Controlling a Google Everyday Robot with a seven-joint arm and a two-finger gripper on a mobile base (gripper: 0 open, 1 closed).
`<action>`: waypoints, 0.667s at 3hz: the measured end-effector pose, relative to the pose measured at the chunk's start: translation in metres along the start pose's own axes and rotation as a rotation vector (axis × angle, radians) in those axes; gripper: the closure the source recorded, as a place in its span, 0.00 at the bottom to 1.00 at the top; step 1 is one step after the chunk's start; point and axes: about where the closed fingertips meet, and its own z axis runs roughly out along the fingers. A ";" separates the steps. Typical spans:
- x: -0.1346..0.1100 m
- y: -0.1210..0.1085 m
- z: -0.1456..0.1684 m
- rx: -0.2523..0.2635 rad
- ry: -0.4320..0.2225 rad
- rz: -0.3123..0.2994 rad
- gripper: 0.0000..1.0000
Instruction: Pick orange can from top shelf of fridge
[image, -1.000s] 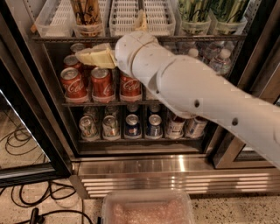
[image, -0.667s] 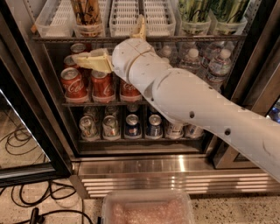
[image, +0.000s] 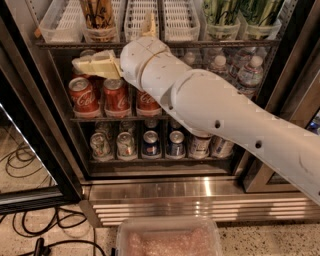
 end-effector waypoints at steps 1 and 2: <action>-0.018 0.000 0.007 -0.014 -0.019 -0.021 0.00; -0.018 0.000 0.008 -0.014 -0.019 -0.021 0.00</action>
Offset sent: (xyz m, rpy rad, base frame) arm 0.0033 0.0130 0.0361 -0.0168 -0.0583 0.0335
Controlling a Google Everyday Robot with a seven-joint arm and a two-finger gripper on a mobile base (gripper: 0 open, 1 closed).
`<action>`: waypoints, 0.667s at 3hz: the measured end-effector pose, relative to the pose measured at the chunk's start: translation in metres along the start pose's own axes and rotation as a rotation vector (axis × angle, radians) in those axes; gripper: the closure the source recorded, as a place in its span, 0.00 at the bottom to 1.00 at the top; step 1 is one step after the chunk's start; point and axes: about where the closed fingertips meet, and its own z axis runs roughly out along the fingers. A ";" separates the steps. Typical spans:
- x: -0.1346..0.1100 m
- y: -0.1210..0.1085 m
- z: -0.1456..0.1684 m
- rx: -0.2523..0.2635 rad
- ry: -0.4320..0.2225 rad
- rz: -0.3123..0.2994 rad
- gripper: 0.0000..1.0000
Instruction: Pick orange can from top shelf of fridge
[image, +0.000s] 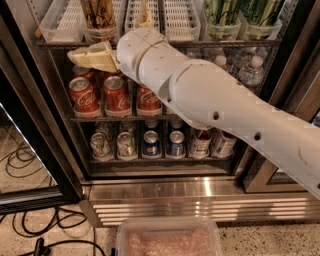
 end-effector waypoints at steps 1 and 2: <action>0.007 0.001 0.009 -0.002 0.015 0.015 0.00; 0.012 0.000 0.029 -0.019 0.017 0.014 0.00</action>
Offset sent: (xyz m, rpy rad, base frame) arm 0.0506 0.0315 -0.0080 -0.0117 0.0312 0.0348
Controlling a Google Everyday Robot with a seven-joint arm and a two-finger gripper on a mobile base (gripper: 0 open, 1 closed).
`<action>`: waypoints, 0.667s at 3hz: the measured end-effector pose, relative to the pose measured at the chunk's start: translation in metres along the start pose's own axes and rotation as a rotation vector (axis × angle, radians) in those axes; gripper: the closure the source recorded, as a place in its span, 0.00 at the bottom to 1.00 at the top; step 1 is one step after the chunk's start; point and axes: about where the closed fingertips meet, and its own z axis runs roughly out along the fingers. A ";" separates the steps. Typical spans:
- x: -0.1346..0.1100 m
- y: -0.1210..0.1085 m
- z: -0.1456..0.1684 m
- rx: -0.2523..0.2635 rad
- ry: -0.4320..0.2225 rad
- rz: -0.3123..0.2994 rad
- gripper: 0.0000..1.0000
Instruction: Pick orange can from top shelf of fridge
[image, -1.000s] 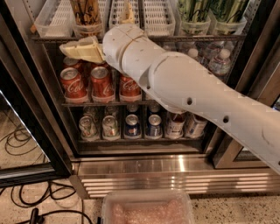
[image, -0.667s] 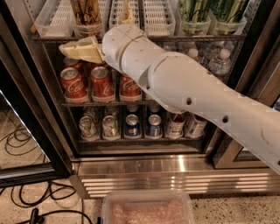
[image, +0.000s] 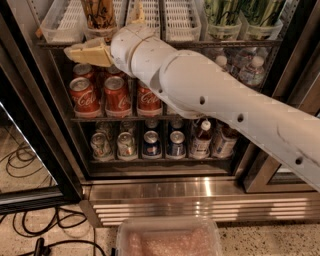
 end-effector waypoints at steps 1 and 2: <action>-0.003 -0.003 0.014 -0.009 0.000 -0.013 0.00; -0.012 -0.005 0.023 -0.017 -0.008 -0.029 0.00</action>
Offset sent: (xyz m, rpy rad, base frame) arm 0.0263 0.0160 0.0267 -0.0323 -0.0373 0.0186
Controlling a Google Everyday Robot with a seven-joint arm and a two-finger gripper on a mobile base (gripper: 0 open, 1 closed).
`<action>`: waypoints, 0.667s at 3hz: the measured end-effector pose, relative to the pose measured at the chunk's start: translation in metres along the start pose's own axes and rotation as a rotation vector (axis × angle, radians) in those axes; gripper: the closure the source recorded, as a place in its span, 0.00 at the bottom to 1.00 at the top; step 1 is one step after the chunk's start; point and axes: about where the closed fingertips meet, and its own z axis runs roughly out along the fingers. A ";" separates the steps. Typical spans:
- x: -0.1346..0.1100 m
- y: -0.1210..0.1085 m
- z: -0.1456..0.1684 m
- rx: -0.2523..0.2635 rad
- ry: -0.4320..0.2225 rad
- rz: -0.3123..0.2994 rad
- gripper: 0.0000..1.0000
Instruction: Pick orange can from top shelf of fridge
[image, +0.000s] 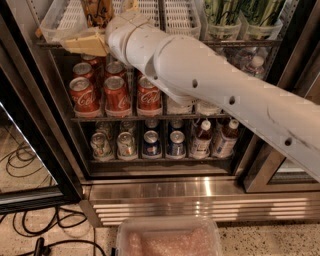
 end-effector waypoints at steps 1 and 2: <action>-0.005 0.001 0.006 -0.009 0.000 -0.002 0.17; -0.005 0.001 0.006 -0.010 0.001 -0.003 0.40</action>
Offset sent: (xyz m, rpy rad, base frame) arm 0.0016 0.0046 0.0044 -0.0043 -0.0001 0.0071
